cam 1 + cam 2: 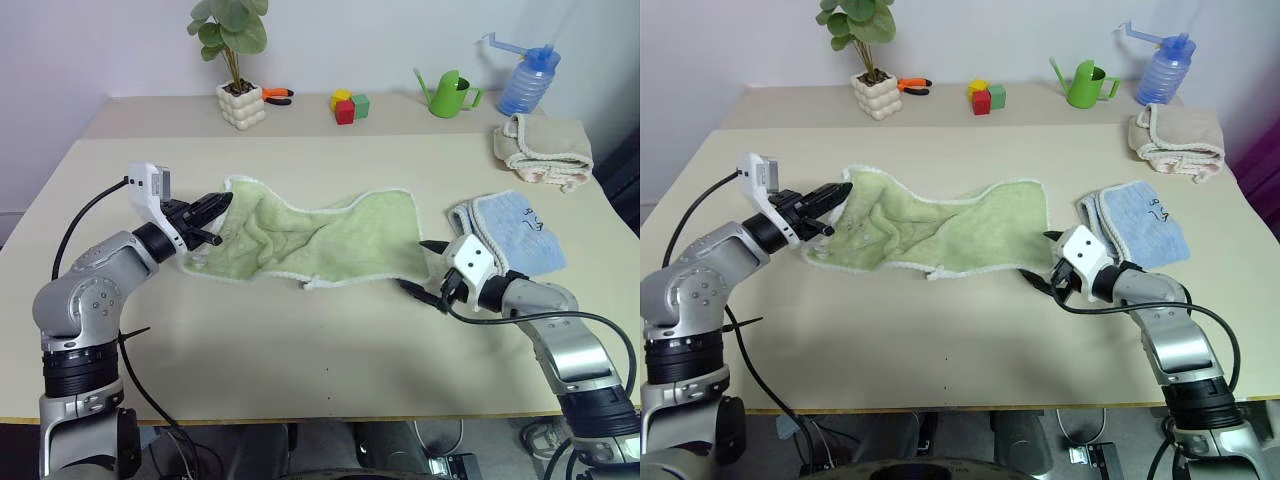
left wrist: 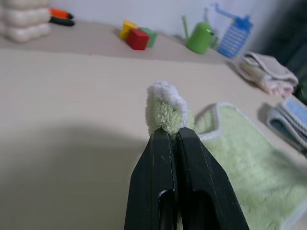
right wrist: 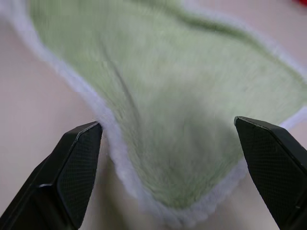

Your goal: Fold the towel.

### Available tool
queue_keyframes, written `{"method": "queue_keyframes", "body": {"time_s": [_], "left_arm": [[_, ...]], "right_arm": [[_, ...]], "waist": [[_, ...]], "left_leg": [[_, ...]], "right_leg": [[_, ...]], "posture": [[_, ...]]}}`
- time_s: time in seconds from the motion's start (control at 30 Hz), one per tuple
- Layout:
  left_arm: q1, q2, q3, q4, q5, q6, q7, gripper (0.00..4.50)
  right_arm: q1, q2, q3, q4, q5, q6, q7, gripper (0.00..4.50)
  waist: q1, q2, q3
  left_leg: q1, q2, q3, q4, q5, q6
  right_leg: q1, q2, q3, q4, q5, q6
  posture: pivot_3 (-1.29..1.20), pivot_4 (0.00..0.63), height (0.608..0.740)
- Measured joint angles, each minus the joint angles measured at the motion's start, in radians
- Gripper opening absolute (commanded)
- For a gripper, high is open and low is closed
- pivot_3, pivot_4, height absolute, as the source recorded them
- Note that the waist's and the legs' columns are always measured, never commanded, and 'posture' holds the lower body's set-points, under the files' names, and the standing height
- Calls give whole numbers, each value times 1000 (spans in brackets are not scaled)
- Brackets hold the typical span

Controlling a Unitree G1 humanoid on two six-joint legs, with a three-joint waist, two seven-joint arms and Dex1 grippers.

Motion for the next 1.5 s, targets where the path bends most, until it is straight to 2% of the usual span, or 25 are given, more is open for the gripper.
{"method": "queue_keyframes", "body": {"time_s": [0.1,0.27,0.4,0.53,0.77,0.87,1.03,1.1,1.13,1.3,1.37,1.43,1.5], "left_arm": [[36,50,-18,-20,1,-5,-67,14],[148,136,-89,-109,13,-23,-197,14],[215,187,-112,-159,44,-44,-241,14],[260,190,-122,-203,43,-45,-261,14],[301,193,-110,-217,44,-48,-257,14],[299,179,-110,-219,47,-61,-241,0],[298,170,-110,-219,55,-69,-219,0],[297,165,-109,-217,65,-80,-208,0],[296,163,-108,-216,66,-83,-202,0],[297,161,-68,-194,66,-96,-182,0],[295,165,-61,-179,66,-105,-185,0],[289,171,-53,-159,70,-107,-190,0],[276,171,-55,-150,76,-114,-196,0]], "right_arm": [[-80,43,-32,4,43,74,-44,4500],[-194,110,-10,98,41,176,-107,4500],[-321,166,36,266,-10,213,-184,4500],[-452,207,39,491,-93,210,-307,4500],[-569,243,34,744,-135,179,-366,4500],[-616,245,31,827,-138,156,-372,3682],[-610,249,32,821,-134,153,-326,1315],[-561,235,32,738,-127,175,-295,307],[-532,223,35,695,-125,185,-276,10],[-272,41,49,321,-98,244,-114,10],[-132,-62,50,129,-74,252,-18,10],[-52,-110,52,4,-51,265,42,10],[-7,-129,56,-84,-23,289,80,577]], "waist": [[-3,0,0],[4,0,0],[-1,1,1],[-2,1,1],[-6,1,1],[-8,1,1],[-4,1,1],[0,1,1],[2,1,1],[4,2,1],[2,2,1],[-8,1,1],[-16,1,1]], "left_leg": [[0,0,0,0,0,0],[-1,0,0,-1,0,0],[-1,-1,1,-1,0,0],[-2,0,1,-2,0,0],[-2,0,2,-2,0,0],[-1,0,2,-2,0,0],[-1,0,1,-2,0,0],[-2,0,1,-2,0,0],[-2,0,1,-2,0,0],[-4,-1,0,-2,0,1],[-3,0,0,-2,0,1],[-1,1,1,-2,0,1],[1,2,1,-2,0,1]], "right_leg": [[0,-1,0,0,0,0],[-1,-2,0,0,0,-1],[-1,-3,1,0,0,-1],[-3,-2,1,0,0,-1],[-3,-2,1,0,0,-1],[-3,0,1,0,0,-1],[-3,0,1,0,0,-1],[-3,0,0,0,0,-1],[-3,0,0,0,0,-1],[-4,-3,0,-1,0,-1],[-4,-2,-1,-1,0,-1],[-2,-1,0,0,0,-1],[-1,0,0,0,0,-1]], "posture": [[0,150,727],[0,150,727],[0,150,727],[0,150,727],[0,150,727],[0,150,727],[0,150,727],[0,150,727],[0,150,727],[0,150,727],[0,150,727],[0,150,727],[0,150,727]]}}
